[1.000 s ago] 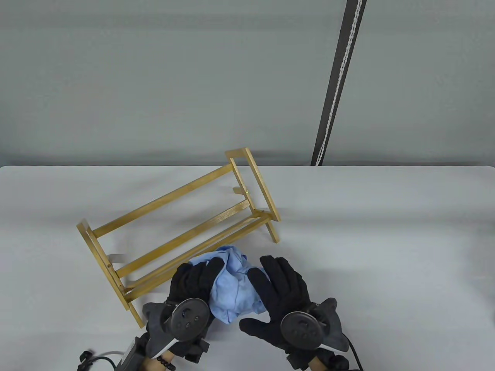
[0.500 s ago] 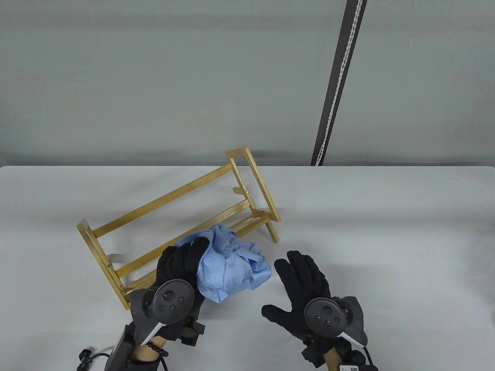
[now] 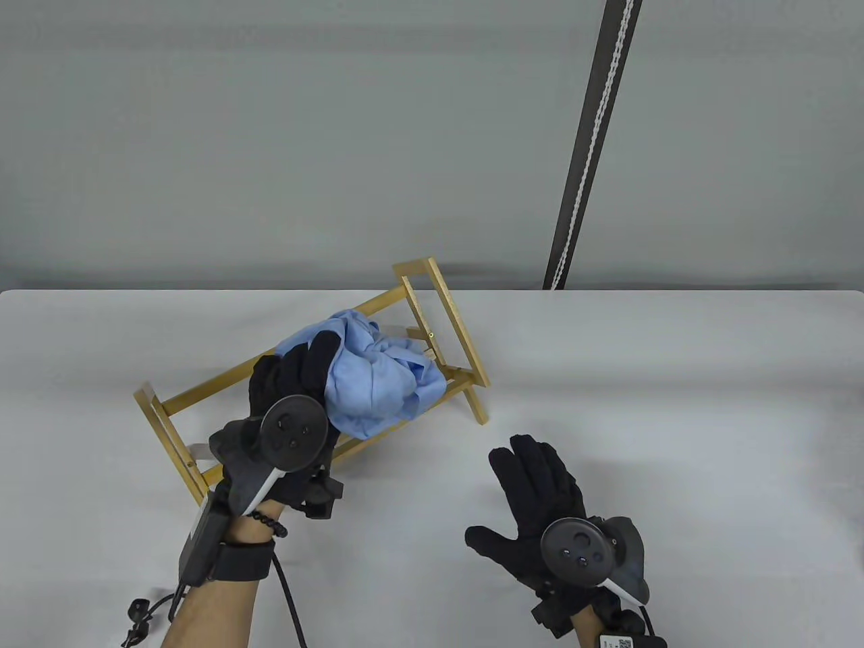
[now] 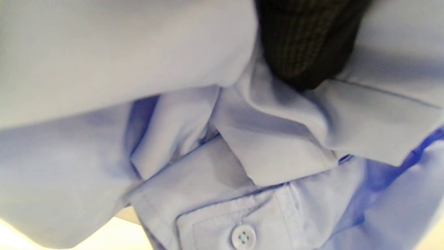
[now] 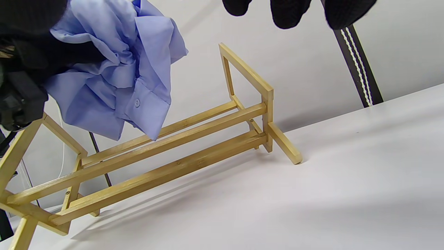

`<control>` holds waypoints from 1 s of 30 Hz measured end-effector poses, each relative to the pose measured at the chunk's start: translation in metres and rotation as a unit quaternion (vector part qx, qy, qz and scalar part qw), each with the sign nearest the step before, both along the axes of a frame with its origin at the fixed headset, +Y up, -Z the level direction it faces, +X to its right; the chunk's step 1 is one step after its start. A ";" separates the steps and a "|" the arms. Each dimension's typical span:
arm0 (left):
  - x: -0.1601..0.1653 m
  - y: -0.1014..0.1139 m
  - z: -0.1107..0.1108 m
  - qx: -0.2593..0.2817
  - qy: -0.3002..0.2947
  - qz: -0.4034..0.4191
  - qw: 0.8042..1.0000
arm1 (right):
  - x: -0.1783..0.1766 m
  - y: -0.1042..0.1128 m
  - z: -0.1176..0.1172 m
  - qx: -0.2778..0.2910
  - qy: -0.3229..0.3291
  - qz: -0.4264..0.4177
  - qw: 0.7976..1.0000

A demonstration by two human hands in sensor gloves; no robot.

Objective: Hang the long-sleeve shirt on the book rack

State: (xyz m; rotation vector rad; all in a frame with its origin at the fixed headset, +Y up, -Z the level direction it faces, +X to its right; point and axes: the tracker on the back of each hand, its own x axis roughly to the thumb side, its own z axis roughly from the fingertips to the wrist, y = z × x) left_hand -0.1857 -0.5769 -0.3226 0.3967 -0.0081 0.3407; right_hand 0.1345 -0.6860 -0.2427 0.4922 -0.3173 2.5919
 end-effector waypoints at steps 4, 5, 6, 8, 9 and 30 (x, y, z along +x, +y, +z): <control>-0.001 -0.001 -0.015 -0.015 0.033 0.010 0.999 | 0.002 0.000 -0.001 -0.001 -0.003 -0.004 1.000; -0.001 -0.004 -0.018 -0.023 0.039 0.015 0.999 | 0.003 0.000 -0.001 -0.001 -0.003 -0.004 1.000; 0.000 -0.007 -0.022 -0.033 0.047 0.016 0.998 | 0.003 0.000 -0.001 -0.002 -0.003 -0.006 1.000; 0.000 -0.016 -0.030 -0.057 0.065 0.008 0.996 | 0.004 0.000 -0.002 -0.003 -0.001 -0.008 1.000; 0.001 -0.021 -0.033 -0.065 0.076 0.003 0.995 | 0.004 0.000 -0.002 -0.005 -0.001 -0.009 1.000; -0.005 -0.090 -0.060 -0.278 0.146 -0.129 0.941 | 0.006 0.000 -0.002 -0.005 -0.004 -0.007 1.000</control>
